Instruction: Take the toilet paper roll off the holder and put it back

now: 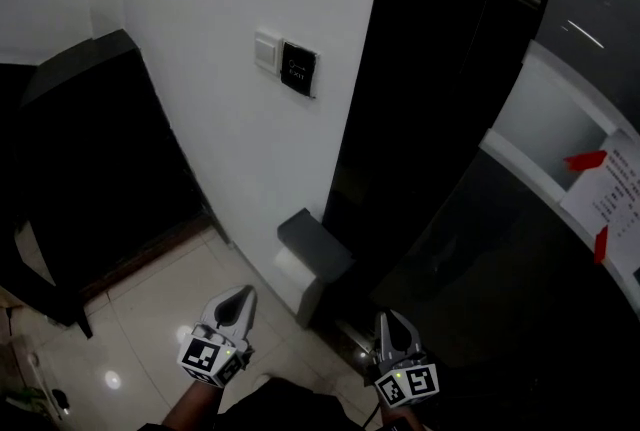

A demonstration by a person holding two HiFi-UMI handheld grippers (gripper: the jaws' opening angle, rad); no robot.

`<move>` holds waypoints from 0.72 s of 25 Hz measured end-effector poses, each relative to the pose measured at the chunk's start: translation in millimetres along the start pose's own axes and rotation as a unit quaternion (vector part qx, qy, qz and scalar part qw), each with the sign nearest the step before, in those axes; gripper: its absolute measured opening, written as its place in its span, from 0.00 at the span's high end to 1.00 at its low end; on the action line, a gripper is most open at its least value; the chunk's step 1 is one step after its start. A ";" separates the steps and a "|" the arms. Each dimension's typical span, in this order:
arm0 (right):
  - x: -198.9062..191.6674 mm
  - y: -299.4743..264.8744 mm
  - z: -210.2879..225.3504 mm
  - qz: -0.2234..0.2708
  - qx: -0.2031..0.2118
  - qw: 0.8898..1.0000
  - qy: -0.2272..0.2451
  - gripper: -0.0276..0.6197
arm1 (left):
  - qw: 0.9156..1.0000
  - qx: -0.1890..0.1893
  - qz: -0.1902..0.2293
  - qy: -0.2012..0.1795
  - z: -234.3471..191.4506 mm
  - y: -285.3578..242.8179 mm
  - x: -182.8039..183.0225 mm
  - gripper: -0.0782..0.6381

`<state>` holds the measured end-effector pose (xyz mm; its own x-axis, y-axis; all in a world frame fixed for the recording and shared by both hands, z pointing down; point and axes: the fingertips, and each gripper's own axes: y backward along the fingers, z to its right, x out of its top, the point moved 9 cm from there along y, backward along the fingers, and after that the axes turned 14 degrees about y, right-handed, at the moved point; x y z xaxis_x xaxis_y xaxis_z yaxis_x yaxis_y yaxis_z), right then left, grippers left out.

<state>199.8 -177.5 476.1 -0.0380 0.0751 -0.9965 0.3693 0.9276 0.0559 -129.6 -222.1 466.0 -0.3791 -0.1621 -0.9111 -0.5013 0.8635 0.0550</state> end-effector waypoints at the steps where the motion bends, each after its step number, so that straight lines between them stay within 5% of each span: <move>1: 0.4 -3.4 0.9 0.003 0.004 1.000 0.001 0.94 | 1.000 0.003 0.002 -0.003 -1.0 0.1 1.5 0.89; 14: -4.8 -25.2 15.8 0.006 0.026 1.000 0.003 0.94 | 1.000 0.022 0.012 0.010 -11.5 -6.5 -6.2 0.89; 16: -5.0 -25.5 18.2 0.005 0.026 1.000 0.004 0.94 | 0.998 0.024 0.013 0.057 -12.2 -10.9 -6.9 0.89; 18: -4.4 -25.3 21.2 0.006 0.023 1.000 0.005 0.94 | 0.989 0.017 0.012 0.146 -24.2 -15.8 -16.4 0.89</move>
<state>210.3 -209.0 477.8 -0.0432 0.0894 -0.9951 0.4118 0.9090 0.0638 -134.3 -244.6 489.9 -0.6015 -0.2674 -0.7528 -0.4642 0.8839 0.0569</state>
